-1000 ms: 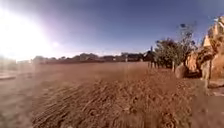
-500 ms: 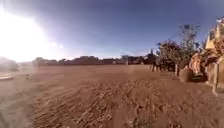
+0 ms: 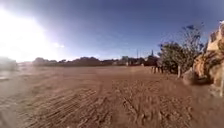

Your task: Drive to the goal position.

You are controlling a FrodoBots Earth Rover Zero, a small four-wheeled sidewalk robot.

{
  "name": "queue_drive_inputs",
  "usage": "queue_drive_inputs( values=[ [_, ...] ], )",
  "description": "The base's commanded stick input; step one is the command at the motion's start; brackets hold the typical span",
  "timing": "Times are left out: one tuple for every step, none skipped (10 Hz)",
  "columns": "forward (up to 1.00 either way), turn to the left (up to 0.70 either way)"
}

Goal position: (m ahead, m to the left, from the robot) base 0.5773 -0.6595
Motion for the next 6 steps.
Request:
queue_drive_inputs(
  values=[
    [0.50, 0.00],
    [0.50, 0.00],
    [0.50, 0.00],
    [0.50, 0.00],
    [0.50, 0.00],
    [0.50, 0.00]
  ],
)
